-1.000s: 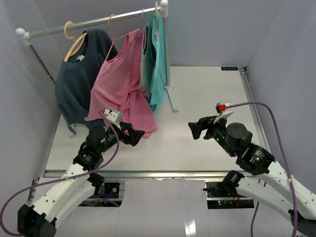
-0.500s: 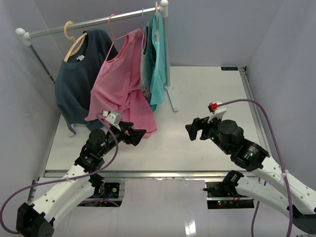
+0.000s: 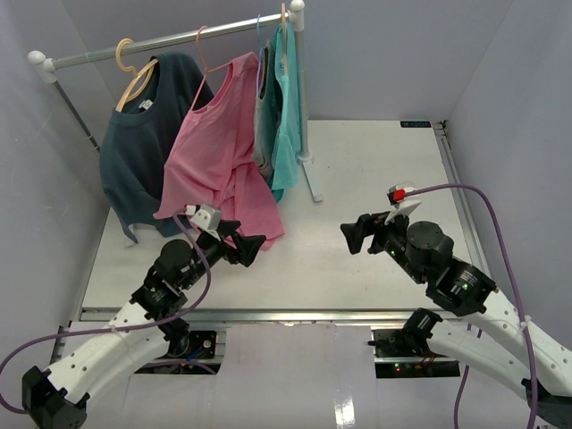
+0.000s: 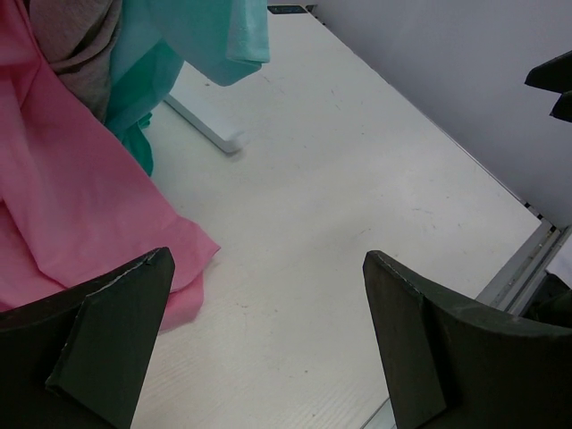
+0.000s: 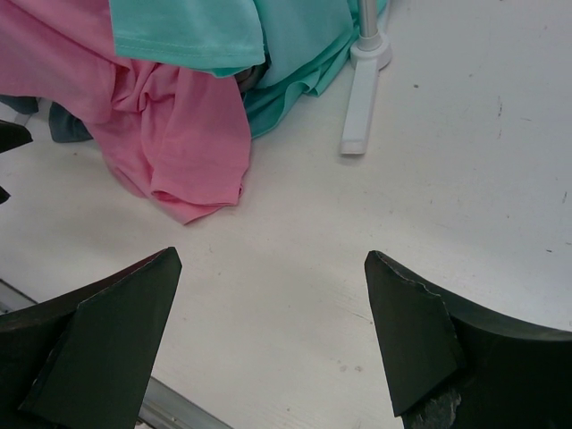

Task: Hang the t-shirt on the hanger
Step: Reset both arms

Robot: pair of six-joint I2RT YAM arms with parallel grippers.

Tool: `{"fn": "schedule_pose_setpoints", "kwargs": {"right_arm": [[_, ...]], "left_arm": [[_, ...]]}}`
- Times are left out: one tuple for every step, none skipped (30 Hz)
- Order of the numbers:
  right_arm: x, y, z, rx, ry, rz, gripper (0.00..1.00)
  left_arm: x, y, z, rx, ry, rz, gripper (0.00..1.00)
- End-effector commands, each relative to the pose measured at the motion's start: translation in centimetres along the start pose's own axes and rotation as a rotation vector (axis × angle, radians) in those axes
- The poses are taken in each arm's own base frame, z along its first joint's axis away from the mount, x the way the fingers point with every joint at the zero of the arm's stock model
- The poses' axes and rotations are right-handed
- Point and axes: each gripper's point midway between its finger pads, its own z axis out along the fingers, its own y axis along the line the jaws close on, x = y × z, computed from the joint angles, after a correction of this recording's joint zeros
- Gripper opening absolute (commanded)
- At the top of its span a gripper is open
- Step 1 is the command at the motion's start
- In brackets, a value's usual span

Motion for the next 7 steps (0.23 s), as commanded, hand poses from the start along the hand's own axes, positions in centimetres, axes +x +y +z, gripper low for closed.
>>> {"fn": "schedule_pose_setpoints", "kwargs": {"right_arm": [[-1.06, 0.13, 0.10, -0.001, -0.037, -0.010, 0.90], [-1.05, 0.12, 0.09, -0.002, -0.038, -0.010, 0.90], [-1.02, 0.11, 0.09, -0.002, -0.039, -0.011, 0.90], [-1.05, 0.14, 0.06, -0.005, -0.042, -0.012, 0.90], [-1.07, 0.18, 0.02, -0.009, -0.044, -0.012, 0.90], [-1.01, 0.21, 0.01, -0.011, -0.045, -0.013, 0.90], [-1.02, 0.16, 0.02, -0.008, -0.045, -0.013, 0.90]], "left_arm": [[-1.92, 0.37, -0.38, -0.060, -0.035, 0.040, 0.98], [-1.98, 0.37, -0.47, -0.065, -0.038, 0.042, 0.98], [-2.03, 0.37, -0.55, -0.069, -0.042, 0.043, 0.98], [-2.09, 0.32, -0.61, -0.070, -0.044, 0.044, 0.98], [-2.12, 0.27, -0.65, -0.069, -0.045, 0.045, 0.98], [-2.05, 0.24, -0.66, -0.068, -0.044, 0.047, 0.98], [-2.04, 0.20, -0.66, -0.067, -0.044, 0.047, 0.98]]}}
